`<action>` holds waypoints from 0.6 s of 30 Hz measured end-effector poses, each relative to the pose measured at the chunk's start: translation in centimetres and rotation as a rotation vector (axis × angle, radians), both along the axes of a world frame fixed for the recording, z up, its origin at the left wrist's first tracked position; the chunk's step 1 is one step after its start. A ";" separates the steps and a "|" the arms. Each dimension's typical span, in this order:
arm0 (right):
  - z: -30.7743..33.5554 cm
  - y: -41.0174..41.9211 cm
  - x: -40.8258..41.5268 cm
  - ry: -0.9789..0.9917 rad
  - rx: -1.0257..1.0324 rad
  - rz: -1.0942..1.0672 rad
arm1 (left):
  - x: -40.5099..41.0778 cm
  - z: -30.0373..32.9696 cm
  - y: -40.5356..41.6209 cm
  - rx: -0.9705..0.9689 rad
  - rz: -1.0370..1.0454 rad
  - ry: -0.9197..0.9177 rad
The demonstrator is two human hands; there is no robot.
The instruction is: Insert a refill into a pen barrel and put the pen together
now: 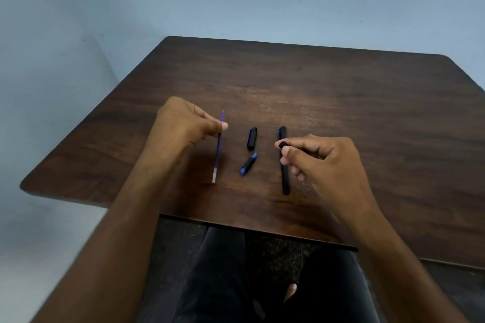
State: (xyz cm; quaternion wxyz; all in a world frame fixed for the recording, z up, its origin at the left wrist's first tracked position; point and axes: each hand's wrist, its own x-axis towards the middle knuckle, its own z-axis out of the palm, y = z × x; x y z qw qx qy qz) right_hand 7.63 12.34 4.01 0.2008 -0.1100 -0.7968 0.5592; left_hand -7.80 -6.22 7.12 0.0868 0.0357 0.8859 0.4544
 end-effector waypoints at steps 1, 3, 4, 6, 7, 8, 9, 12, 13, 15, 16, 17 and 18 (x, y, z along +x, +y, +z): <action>0.0 -0.1 0.0 0.000 0.002 0.003 | -0.2 -0.2 0.2 -0.062 0.012 -0.005; -0.1 -0.2 -0.1 -0.004 0.022 0.007 | -0.7 -0.5 0.8 -0.177 0.034 -0.041; -0.2 -0.2 -0.2 -0.008 0.034 0.009 | -0.9 -0.6 1.1 -0.234 0.045 -0.064; -0.3 -0.3 -0.2 -0.012 0.042 0.008 | -1.3 -0.7 1.5 -0.323 0.055 -0.120; -0.3 -0.3 -0.2 -0.011 0.038 0.005 | -1.5 -0.6 1.6 -0.359 0.049 -0.153; -0.4 -0.4 -0.3 -0.009 0.033 0.004 | -1.6 -0.6 1.8 -0.405 0.035 -0.187; -0.4 -0.4 -0.3 -0.006 0.026 0.003 | -1.6 -0.6 1.9 -0.456 0.020 -0.213; -0.4 -0.4 -0.4 -0.004 0.007 0.002 | -1.5 -0.6 2.2 -0.535 0.005 -0.234; -0.4 -0.4 -0.4 -0.004 0.004 0.002 | -1.5 -0.6 2.2 -0.530 0.008 -0.234; -0.4 -0.3 -0.4 -0.006 0.003 0.000 | -1.5 -0.8 2.3 -0.518 0.014 -0.243; -0.4 -0.3 -0.4 -0.008 0.002 -0.001 | -1.5 -0.9 2.4 -0.518 0.019 -0.250; -0.4 -0.3 -0.4 -0.010 0.001 -0.003 | -1.5 -0.9 2.4 -0.520 0.021 -0.258; -0.4 -0.3 -0.4 -0.013 0.000 -0.004 | -1.5 -1.0 2.5 -0.523 0.021 -0.265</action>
